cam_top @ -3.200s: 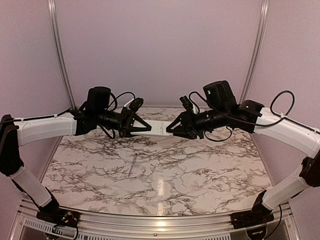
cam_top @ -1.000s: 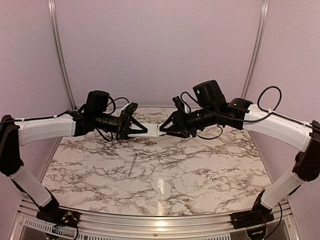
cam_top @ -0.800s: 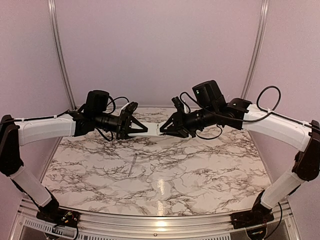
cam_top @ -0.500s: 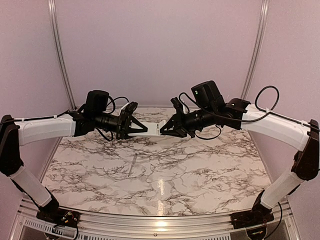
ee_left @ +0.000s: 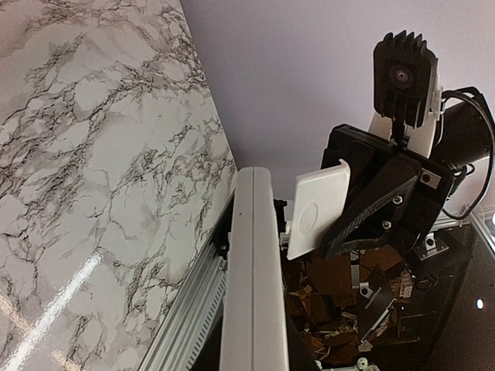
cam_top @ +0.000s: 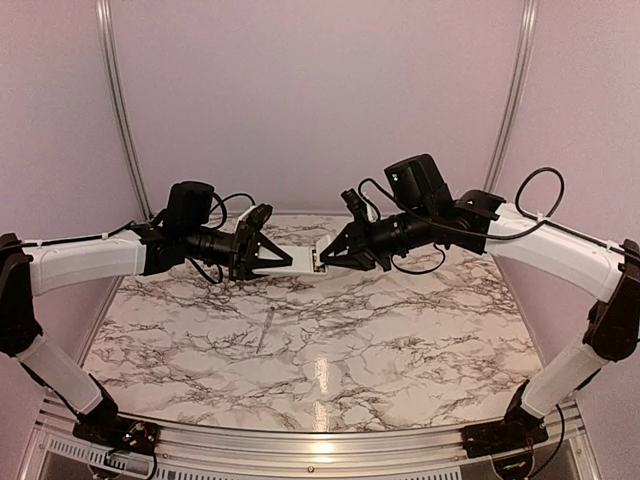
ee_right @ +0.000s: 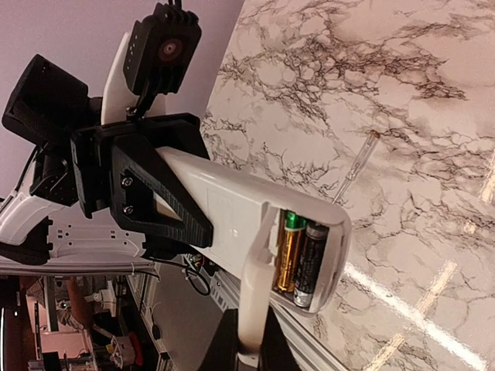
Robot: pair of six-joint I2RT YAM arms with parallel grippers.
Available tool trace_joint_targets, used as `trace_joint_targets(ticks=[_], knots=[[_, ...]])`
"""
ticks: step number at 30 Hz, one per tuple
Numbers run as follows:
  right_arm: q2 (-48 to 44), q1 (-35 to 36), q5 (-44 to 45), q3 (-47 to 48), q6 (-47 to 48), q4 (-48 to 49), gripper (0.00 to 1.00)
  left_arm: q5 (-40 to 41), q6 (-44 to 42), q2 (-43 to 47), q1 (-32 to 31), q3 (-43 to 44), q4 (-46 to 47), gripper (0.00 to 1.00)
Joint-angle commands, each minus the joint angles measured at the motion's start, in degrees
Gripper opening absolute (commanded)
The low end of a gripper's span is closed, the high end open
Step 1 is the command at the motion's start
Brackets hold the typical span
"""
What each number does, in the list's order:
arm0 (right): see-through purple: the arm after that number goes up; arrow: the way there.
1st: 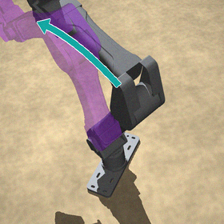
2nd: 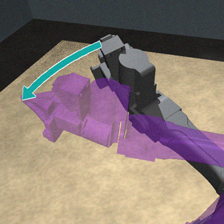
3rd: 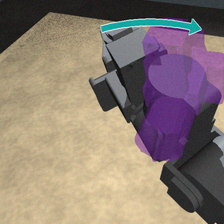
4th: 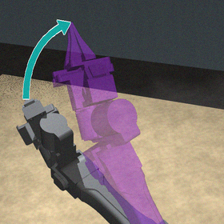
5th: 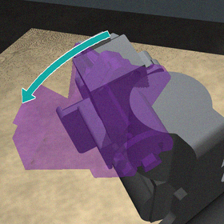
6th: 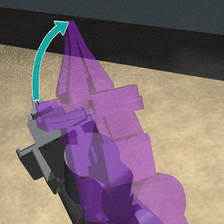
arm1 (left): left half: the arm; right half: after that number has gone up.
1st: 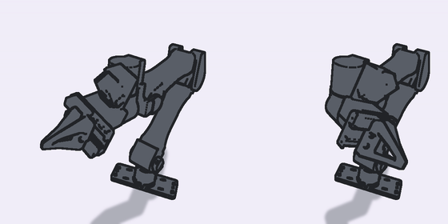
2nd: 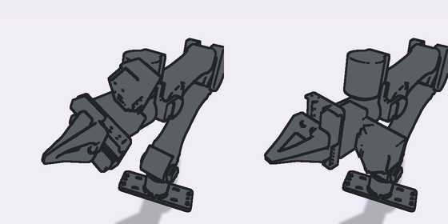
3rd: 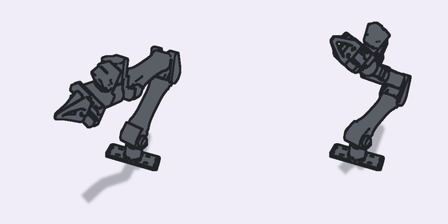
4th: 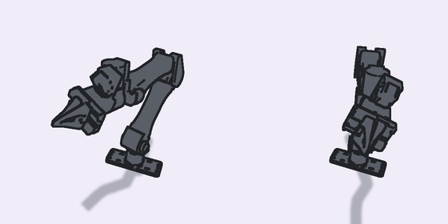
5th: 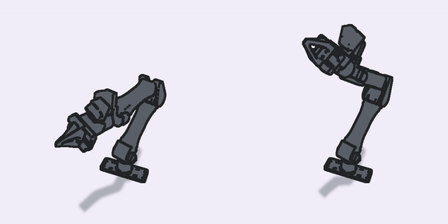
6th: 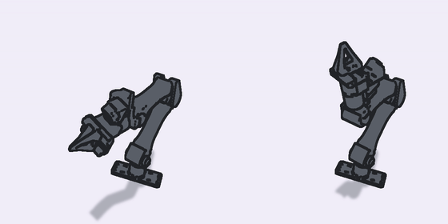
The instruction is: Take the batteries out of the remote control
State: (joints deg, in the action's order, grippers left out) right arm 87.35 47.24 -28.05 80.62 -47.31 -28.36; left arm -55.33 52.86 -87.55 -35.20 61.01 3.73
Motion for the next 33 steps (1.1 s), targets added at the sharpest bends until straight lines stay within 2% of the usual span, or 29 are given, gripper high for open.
trace_joint_targets(ticks=[1, 9, 15, 24, 28, 33], knots=[[-2.6, 0.2, -0.2, 3.9, 2.3, -5.0, 0.0, 0.7, -2.4, 1.8, 0.0, -0.6, -1.5, 0.0], [-8.0, -0.9, 4.3, 5.1, 4.0, -12.1, 0.0, 2.4, -5.0, 2.0, 0.0, -0.2, -6.3, 0.0], [-9.6, -4.9, 10.5, 6.0, 6.7, -20.6, 0.0, 5.9, -7.7, 3.7, 0.0, 0.2, -11.9, 0.0], [-2.2, -6.0, 24.6, 10.5, 15.6, -34.2, 0.0, 12.9, -7.3, 8.4, 0.0, -2.3, -18.3, 0.0], [0.2, -6.0, 35.0, 9.7, 15.9, -38.5, 0.0, 15.2, -6.9, 10.6, 0.0, -2.7, -24.5, 0.0], [7.4, -6.1, 44.1, 11.6, 16.2, -44.8, 0.0, 16.1, -1.8, 14.4, 0.0, -2.7, -26.8, 0.0]])
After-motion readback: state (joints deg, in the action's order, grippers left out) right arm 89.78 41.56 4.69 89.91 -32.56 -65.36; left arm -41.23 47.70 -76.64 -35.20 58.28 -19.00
